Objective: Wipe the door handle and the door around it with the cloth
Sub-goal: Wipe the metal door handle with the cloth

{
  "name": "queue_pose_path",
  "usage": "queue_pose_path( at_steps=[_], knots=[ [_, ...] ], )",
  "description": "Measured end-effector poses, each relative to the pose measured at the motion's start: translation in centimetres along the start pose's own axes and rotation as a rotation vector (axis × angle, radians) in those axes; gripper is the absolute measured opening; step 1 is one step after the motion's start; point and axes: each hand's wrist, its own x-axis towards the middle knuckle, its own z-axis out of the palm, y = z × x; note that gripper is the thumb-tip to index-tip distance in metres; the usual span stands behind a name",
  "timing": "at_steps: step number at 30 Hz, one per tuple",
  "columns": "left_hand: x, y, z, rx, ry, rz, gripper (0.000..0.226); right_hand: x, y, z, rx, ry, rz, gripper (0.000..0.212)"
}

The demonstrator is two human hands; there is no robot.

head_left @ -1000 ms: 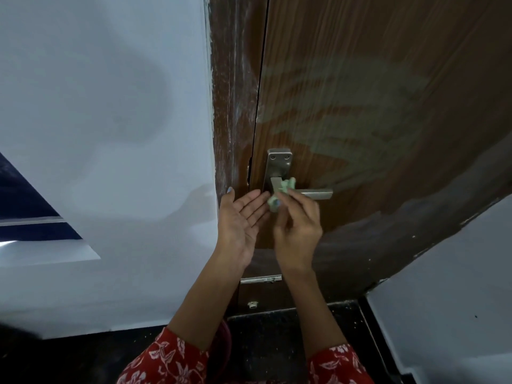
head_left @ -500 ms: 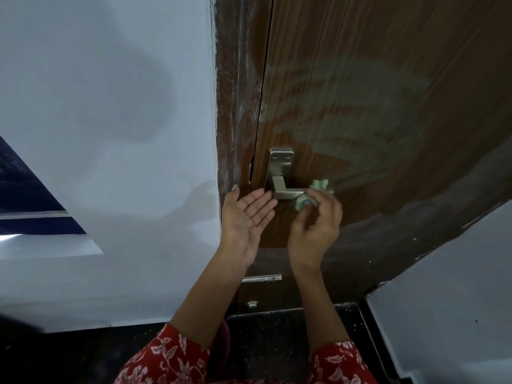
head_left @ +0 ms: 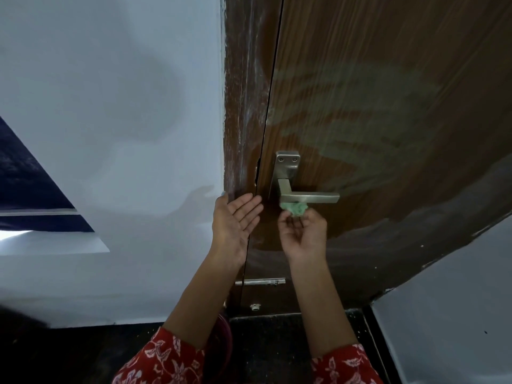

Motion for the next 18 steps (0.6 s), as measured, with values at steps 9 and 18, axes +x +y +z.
queue_pose_path(
  at_steps=[9,18],
  knots=[
    [0.6,0.1,-0.2,-0.011,0.005,0.001,0.052,1.0,-0.6,-0.4,0.001,-0.139,0.068,0.022],
    [1.4,0.5,-0.3,0.004,-0.007,0.024,0.054,2.7,2.9,-0.2,-0.280,0.147,-0.268,0.021]
  ],
)
